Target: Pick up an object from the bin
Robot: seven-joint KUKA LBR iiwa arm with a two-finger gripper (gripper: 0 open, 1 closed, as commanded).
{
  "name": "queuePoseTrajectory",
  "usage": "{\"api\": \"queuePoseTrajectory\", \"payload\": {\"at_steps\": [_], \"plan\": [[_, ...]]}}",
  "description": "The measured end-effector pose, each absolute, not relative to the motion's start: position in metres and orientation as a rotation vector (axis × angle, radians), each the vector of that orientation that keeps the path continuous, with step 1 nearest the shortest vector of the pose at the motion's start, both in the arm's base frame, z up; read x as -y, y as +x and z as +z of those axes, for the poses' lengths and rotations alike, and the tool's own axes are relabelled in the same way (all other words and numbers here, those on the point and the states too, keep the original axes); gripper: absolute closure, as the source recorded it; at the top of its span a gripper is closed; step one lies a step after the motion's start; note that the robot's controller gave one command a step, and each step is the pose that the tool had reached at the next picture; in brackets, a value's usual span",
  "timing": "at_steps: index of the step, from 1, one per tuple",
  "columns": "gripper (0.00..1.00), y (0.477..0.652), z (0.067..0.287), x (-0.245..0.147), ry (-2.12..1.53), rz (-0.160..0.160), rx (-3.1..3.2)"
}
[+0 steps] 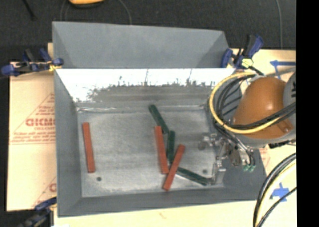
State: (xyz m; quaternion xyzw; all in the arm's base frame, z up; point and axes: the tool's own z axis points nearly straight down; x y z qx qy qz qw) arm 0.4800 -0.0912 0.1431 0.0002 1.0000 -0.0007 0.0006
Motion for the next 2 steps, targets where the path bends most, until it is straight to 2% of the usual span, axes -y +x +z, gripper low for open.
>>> {"api": "queuePoseTrajectory", "payload": {"at_steps": [1,2], "plan": [[0.0,0.477,0.091,0.092,0.055,-0.002,-3.132],[1.0,0.498,0.071,0.089,0.105,-0.002,-3.134]]}}
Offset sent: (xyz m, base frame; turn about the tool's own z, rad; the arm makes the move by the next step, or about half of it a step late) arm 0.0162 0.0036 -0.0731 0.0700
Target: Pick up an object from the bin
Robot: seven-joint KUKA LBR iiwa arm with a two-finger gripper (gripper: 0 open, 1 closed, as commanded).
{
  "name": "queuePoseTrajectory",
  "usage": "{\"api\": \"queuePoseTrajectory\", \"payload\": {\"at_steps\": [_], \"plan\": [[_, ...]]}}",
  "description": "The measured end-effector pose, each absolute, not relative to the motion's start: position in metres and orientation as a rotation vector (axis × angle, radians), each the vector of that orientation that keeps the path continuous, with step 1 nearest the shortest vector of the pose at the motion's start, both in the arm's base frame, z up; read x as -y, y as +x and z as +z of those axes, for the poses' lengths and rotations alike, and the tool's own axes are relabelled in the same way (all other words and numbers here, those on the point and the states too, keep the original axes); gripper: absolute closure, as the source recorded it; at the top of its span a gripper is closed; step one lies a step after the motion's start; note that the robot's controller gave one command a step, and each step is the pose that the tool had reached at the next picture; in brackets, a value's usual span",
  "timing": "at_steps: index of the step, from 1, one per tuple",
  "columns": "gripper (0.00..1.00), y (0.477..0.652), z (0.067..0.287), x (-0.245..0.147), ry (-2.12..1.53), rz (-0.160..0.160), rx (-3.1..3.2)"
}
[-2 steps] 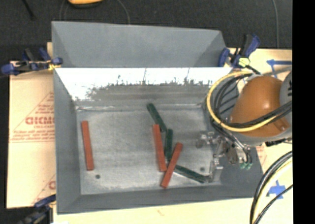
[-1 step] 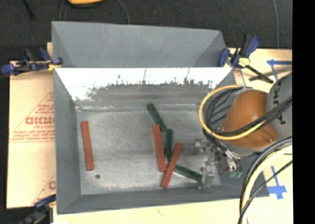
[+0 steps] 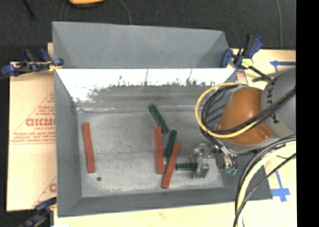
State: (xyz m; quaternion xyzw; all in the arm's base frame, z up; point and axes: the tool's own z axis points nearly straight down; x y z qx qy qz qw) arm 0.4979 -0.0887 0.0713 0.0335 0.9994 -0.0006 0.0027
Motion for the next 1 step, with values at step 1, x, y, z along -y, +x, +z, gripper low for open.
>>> {"api": "queuePoseTrajectory", "payload": {"at_steps": [1], "plan": [[1.0,0.4978,0.0713,0.0888,0.104,-0.002,-3.135]]}}
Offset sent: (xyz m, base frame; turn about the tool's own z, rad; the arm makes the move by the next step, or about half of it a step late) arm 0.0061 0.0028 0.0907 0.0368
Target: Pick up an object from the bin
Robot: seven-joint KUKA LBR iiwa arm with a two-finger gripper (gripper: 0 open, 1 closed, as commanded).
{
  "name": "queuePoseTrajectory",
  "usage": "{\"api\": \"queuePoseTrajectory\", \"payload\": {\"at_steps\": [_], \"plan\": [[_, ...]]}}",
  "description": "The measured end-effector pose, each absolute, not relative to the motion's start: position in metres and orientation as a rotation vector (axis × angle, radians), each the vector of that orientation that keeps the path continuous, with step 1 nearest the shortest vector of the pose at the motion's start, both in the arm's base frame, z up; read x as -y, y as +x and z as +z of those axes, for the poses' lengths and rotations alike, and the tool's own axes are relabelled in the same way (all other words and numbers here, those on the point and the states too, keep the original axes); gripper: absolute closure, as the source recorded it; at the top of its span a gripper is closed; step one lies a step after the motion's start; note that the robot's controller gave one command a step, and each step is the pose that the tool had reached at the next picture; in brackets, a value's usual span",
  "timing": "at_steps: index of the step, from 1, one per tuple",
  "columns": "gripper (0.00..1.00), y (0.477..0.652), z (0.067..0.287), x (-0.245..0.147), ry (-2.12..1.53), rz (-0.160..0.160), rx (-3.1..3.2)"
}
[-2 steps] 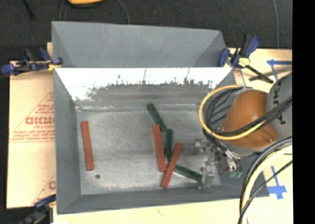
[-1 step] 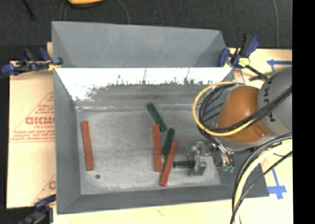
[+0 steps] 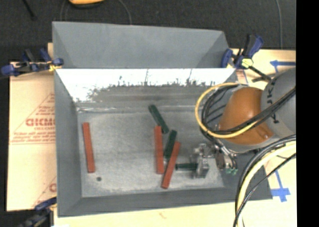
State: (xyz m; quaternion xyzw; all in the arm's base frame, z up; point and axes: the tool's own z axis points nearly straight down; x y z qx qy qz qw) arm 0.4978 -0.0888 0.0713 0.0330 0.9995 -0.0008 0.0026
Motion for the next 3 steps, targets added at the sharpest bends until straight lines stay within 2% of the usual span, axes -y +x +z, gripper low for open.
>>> {"api": "queuePoseTrajectory", "payload": {"at_steps": [1,2,3], "plan": [[1.0,0.505,0.162,0.087,0.156,-0.001,-3.134],[1.0,0.505,0.162,0.087,0.155,-0.001,-3.135],[1.0,0.492,0.205,0.118,0.218,-0.003,-3.131]]}}
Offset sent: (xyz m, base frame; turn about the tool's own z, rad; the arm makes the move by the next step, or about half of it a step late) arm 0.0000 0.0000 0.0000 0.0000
